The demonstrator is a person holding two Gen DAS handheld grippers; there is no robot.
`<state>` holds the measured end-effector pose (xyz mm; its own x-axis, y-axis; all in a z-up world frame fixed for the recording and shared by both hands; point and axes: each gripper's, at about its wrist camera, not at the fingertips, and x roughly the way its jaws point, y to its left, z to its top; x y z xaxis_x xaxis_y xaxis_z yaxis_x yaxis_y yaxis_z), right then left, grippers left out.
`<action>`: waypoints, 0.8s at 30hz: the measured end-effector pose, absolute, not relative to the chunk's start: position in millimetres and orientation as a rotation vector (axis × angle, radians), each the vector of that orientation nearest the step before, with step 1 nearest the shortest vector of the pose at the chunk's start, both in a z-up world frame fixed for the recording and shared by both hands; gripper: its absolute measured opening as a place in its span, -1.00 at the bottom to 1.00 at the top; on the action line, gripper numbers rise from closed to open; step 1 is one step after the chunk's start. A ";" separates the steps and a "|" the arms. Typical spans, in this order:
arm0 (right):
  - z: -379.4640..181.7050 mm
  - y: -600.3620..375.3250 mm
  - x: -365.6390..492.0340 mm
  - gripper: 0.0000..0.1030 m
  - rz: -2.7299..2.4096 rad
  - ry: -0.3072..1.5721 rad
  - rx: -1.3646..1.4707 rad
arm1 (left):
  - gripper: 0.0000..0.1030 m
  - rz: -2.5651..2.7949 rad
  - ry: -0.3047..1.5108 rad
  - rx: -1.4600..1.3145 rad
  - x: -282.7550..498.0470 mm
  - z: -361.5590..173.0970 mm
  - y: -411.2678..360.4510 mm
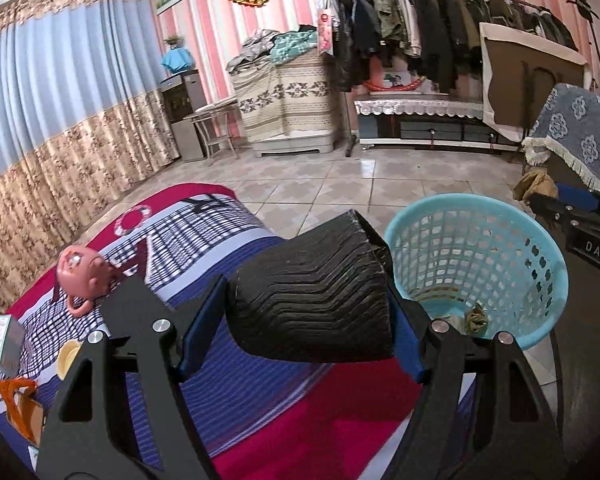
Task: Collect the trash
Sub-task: 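Carry the brown paper and black ribbed case over the blue basket, then open both tools to drop the paper and case into the basket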
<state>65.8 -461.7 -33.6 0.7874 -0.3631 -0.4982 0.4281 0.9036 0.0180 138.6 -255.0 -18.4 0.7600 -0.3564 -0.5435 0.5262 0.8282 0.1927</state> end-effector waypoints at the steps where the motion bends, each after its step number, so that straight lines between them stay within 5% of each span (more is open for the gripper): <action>1: -34.4 -463.5 64.2 -0.13 -0.432 0.508 0.137 | 0.41 -0.495 0.514 0.356 136.7 -20.6 -260.2; 24: -49.9 -505.0 55.9 -0.13 -0.529 0.514 0.252 | 0.41 -0.623 0.509 0.446 160.2 -37.9 -379.5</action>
